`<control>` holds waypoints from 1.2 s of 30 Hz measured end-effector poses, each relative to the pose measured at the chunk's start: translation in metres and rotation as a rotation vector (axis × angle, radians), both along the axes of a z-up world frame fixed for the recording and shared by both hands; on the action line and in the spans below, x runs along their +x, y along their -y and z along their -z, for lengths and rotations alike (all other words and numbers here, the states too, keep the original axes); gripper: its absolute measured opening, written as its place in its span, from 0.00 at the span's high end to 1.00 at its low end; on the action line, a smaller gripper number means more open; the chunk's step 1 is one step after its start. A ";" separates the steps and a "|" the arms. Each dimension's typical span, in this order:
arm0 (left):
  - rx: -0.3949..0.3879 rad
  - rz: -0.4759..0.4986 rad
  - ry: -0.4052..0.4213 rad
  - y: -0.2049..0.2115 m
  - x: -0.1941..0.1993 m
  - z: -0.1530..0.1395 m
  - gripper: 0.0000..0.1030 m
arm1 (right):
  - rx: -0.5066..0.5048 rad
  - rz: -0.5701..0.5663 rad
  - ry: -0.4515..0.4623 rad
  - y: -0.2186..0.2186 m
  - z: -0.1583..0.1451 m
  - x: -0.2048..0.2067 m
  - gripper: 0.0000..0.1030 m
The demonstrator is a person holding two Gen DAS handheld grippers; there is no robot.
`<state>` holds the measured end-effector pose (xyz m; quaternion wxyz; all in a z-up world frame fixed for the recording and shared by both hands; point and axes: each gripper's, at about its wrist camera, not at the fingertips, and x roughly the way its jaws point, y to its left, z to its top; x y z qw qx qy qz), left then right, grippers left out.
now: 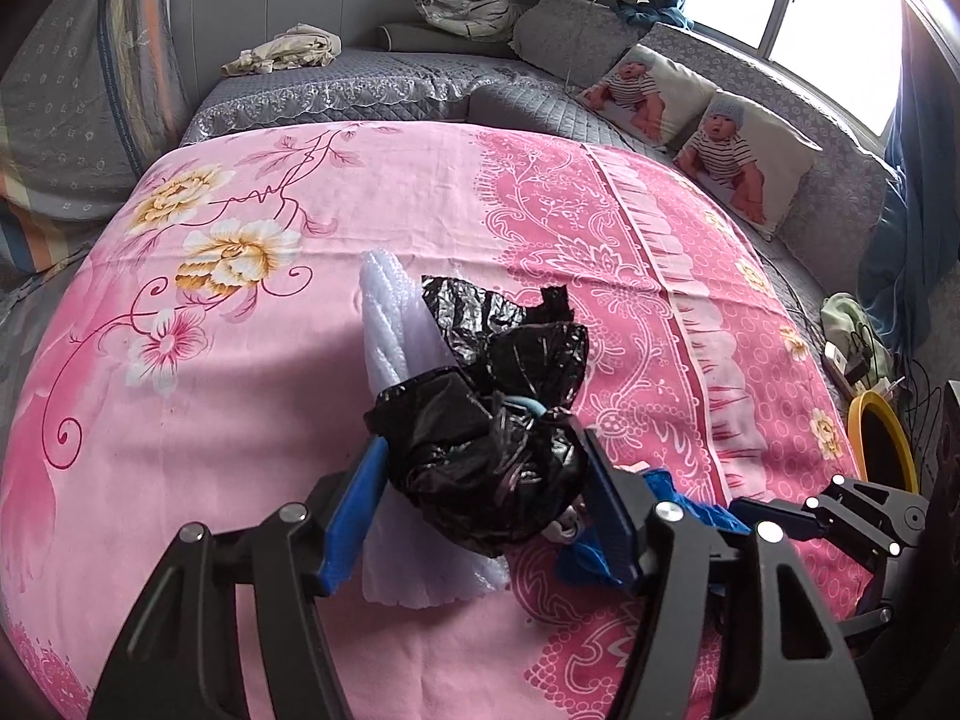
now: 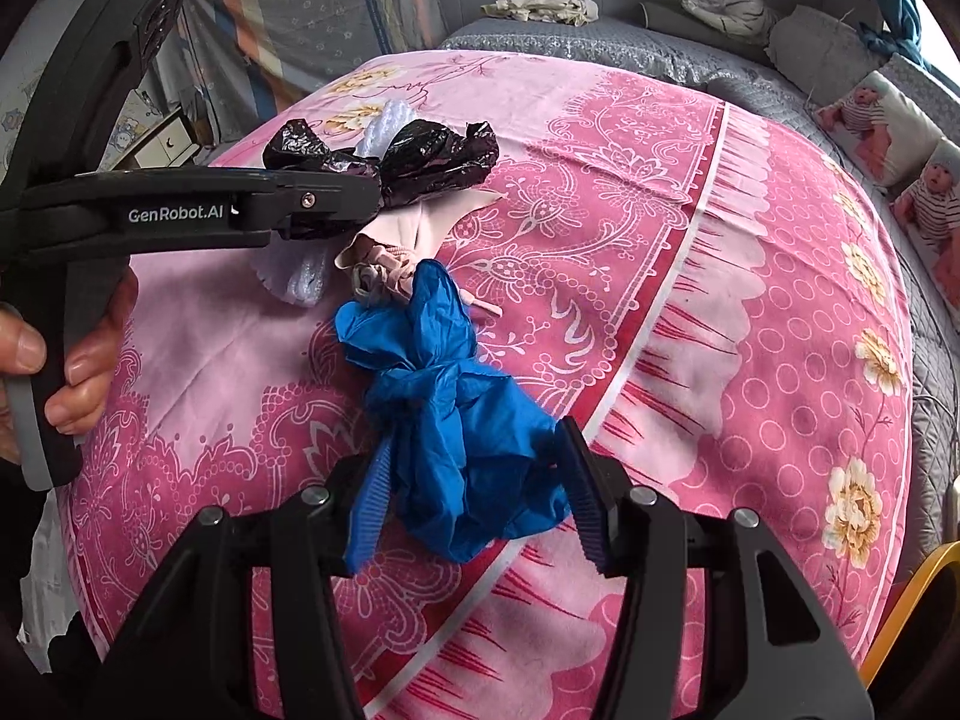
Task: Collect trash
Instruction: 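Grasp the black plastic bag with the left gripper while the right gripper grasps the blue glove, then carry the black bag and blue glove over the yellow bin opening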
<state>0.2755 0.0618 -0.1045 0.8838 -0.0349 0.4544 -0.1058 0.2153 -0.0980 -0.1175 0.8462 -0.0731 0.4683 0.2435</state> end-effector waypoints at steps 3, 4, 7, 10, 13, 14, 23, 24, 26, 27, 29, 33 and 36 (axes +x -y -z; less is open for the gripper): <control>-0.019 -0.010 0.002 -0.005 0.003 -0.001 0.54 | -0.004 -0.003 -0.011 -0.003 0.003 0.002 0.58; -0.027 -0.011 0.000 -0.006 0.003 -0.001 0.57 | -0.003 -0.005 -0.014 -0.003 0.004 0.003 0.64; -0.026 -0.014 0.004 -0.008 0.003 -0.002 0.60 | 0.000 0.001 -0.017 -0.003 0.004 0.004 0.77; -0.036 -0.017 0.001 -0.009 0.002 -0.002 0.63 | -0.009 0.001 -0.010 -0.004 0.004 0.004 0.82; -0.043 -0.022 0.006 -0.010 0.000 -0.004 0.64 | -0.013 0.000 -0.003 -0.004 0.002 0.002 0.83; -0.046 -0.025 0.007 -0.011 -0.001 -0.005 0.64 | -0.012 0.001 0.000 -0.004 0.001 0.001 0.84; -0.091 -0.052 0.023 -0.026 -0.015 -0.018 0.64 | 0.005 0.019 0.023 0.004 -0.014 -0.014 0.85; -0.100 -0.052 0.026 -0.028 -0.017 -0.020 0.64 | 0.005 0.022 0.028 0.005 -0.016 -0.015 0.85; -0.108 -0.056 0.034 -0.031 -0.023 -0.025 0.64 | 0.008 0.023 0.033 0.007 -0.019 -0.018 0.85; -0.106 -0.058 0.039 -0.032 -0.025 -0.026 0.64 | 0.008 0.025 0.037 0.008 -0.021 -0.020 0.85; -0.106 -0.061 0.046 -0.036 -0.030 -0.029 0.64 | 0.009 0.028 0.042 0.010 -0.024 -0.022 0.85; -0.114 -0.073 0.053 -0.044 -0.039 -0.033 0.64 | 0.015 0.037 0.050 0.013 -0.030 -0.028 0.85; -0.116 -0.082 0.058 -0.050 -0.045 -0.034 0.64 | 0.016 0.042 0.056 0.015 -0.034 -0.031 0.85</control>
